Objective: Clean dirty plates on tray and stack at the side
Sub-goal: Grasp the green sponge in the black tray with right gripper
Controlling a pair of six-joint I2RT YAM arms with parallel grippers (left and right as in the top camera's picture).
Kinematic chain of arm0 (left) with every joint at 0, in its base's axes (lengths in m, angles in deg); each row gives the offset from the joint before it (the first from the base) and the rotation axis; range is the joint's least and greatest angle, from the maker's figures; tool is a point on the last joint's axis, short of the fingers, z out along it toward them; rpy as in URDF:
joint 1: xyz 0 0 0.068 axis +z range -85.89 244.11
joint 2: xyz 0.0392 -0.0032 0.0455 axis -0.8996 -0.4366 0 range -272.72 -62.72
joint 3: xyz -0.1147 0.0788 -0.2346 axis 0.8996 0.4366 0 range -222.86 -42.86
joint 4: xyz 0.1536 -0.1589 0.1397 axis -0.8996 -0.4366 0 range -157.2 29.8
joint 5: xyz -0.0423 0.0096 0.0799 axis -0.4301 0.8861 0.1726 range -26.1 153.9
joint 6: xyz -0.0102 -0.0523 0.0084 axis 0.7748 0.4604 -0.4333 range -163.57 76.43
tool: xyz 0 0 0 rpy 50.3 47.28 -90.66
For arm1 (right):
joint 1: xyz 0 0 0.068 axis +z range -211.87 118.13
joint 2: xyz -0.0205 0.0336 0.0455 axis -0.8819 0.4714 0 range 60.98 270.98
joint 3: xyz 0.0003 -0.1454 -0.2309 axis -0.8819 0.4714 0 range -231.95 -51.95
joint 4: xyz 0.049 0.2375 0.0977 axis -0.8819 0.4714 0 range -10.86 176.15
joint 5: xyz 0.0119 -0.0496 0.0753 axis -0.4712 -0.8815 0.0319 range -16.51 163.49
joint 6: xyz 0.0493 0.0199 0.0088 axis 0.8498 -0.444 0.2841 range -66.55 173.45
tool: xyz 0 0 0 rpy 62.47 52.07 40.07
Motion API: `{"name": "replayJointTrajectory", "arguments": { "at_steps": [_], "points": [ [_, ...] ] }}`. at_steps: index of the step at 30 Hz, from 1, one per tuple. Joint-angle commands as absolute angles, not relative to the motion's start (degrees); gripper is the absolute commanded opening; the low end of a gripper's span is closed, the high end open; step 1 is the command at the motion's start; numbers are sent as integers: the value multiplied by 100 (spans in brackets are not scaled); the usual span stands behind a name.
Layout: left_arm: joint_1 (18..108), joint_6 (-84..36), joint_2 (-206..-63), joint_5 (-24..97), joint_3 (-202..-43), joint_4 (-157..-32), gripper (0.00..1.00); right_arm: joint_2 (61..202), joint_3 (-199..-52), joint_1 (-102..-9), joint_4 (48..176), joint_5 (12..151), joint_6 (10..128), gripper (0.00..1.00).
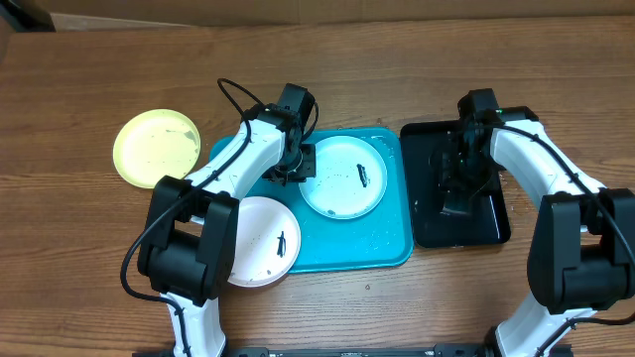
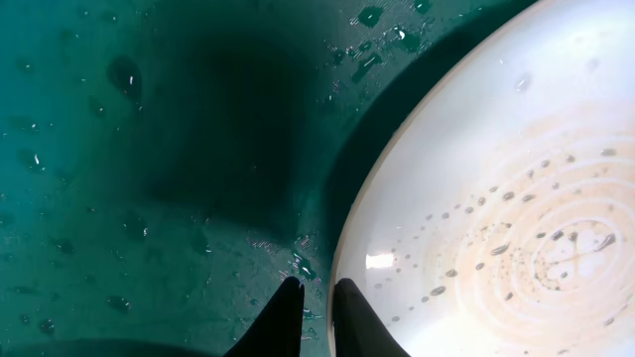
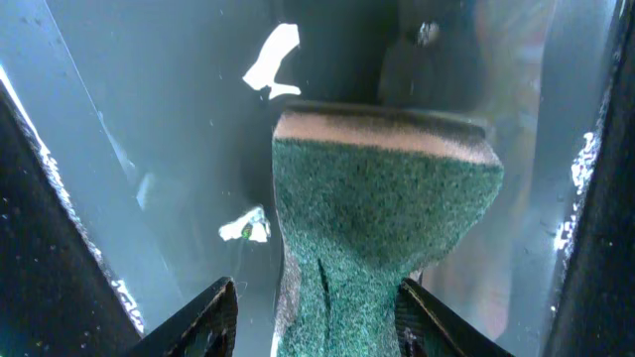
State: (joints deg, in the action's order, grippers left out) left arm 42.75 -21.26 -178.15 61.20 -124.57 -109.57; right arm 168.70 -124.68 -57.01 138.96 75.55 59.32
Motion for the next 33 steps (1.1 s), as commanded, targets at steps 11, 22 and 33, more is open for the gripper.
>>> {"name": "replayJointTrajectory", "arguments": {
  "at_steps": [11,22,33],
  "points": [
    [4270,-2192,-17907,6195,-12488,-10966,14,16750,-12431,-5701,13843,7112,6531,56],
    [4270,-2194,-17907,6197,-12488,-10961,14,16750,-12409,-5701,13974,7118,6553,51],
    [4270,-2194,-17907,6199,-12488,-10983,15,16748,-12173,-5701,13581,7118,6550,39]
  ]
}}
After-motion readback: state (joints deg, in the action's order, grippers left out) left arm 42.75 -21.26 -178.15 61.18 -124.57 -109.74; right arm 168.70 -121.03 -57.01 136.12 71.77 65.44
